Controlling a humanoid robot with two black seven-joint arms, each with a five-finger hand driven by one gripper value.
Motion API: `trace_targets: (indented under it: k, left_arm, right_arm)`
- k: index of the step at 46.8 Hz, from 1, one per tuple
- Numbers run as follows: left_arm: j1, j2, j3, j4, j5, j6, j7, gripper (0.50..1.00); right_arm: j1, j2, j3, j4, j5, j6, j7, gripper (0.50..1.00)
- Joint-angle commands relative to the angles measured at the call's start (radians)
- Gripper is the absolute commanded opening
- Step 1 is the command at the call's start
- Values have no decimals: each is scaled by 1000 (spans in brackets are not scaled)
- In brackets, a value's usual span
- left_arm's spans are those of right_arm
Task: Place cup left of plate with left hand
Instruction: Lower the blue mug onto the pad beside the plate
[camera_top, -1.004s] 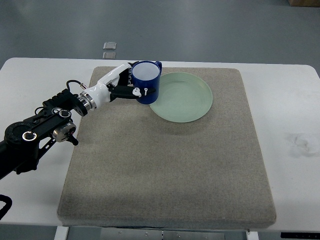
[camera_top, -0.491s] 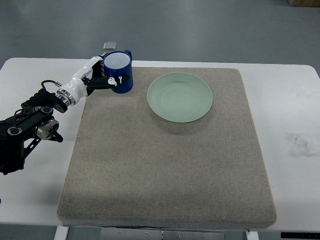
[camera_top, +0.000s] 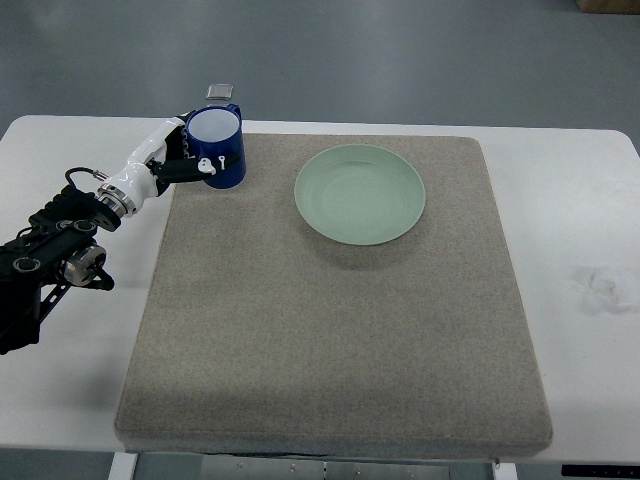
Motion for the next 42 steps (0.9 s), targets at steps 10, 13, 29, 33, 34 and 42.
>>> trace_targets:
  k: [10,13,29,33,34,42]
  left_arm:
    - [4,-12,2,86,5,1,-68,602]
    - [4,-15,2,103,3,1,-68,604]
    - [12,-38,-1,138,-2,4,-68,615]
    - [12,-46,-1,138,-2,6,-68,628]
    - [12,-46,-1,138,-2,7,-68,640]
    - [13,-58,1,138,0,52,-68,739]
  right_arm:
    - [0,0,0,0,0,0,1,932]
    - [0,0,0,0,0,0,1,932]
    - [-2,0,0,0,0,0,1,932]
    - [0,0,0,0,0,0,0,932]
    - [0,0,0,0,0,0,0,932]
    - [-2,0,0,0,0,0,0,932]
